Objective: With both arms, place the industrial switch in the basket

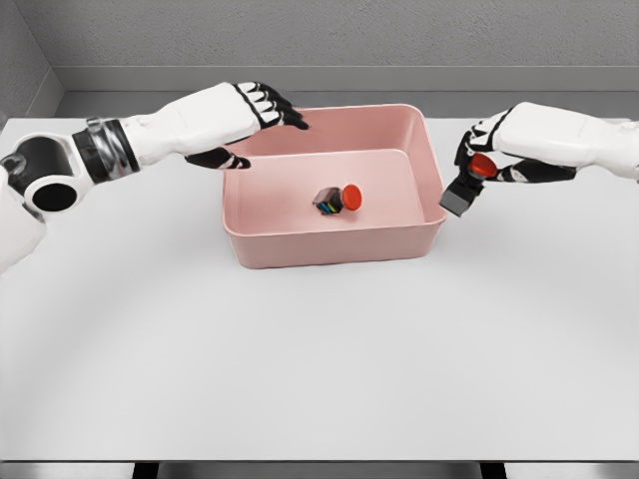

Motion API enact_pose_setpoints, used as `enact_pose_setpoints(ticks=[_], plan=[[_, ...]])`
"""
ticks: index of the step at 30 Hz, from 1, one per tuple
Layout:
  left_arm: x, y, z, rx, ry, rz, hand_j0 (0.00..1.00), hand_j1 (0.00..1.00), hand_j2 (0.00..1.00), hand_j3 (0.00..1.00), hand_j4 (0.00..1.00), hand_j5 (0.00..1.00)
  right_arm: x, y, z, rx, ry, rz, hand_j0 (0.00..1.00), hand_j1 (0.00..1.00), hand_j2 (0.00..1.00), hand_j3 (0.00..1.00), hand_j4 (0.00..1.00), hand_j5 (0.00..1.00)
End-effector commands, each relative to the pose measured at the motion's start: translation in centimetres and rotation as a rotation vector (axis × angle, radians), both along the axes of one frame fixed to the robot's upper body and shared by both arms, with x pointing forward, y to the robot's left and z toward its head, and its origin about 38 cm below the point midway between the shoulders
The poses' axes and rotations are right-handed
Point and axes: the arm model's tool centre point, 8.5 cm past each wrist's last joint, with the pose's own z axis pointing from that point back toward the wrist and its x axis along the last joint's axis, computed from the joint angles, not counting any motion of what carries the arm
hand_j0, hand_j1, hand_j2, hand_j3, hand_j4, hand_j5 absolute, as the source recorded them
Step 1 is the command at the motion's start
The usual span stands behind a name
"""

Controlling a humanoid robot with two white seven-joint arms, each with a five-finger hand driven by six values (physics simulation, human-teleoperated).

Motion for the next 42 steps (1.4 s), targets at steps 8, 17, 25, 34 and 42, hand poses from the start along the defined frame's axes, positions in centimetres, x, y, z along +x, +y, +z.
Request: enact_pose_setpoints(ticks=[8,17,25,34,42], plan=[[-4.2,8.9,1.4,0.136,0.035,0.080,1.00,1.00,1.00,1.00,1.00,1.00,1.1,1.8,-0.8,0.034,0.020,0.021,0.42,0.42,0.42,0.42,0.42,0.42],[-4.5,9.8,0.5,0.158,0.058,0.097,1.00,1.00,1.00,1.00,1.00,1.00,2.7,3.8,-0.7,0.054,0.027,0.041,0.41,0.41,0.41,0.41,0.41,0.41],[-4.5,9.6,0.3,0.160,0.062,0.094,1.00,1.00,1.00,1.00,1.00,1.00,3.9,5.8,-1.7,0.065,0.055,0.056,0.41,0.41,0.41,0.41,0.41,0.41],[-4.5,9.7,0.2,0.163,0.063,0.096,1.00,1.00,1.00,1.00,1.00,1.00,5.3,7.6,-1.8,0.080,0.067,0.065,0.41,0.41,0.41,0.41,0.41,0.41],[-4.5,9.6,0.2,0.163,0.061,0.095,1.00,1.00,1.00,1.00,1.00,1.00,7.0,9.3,-2.3,0.108,0.087,0.054,0.98,0.98,0.98,0.98,0.98,0.98]])
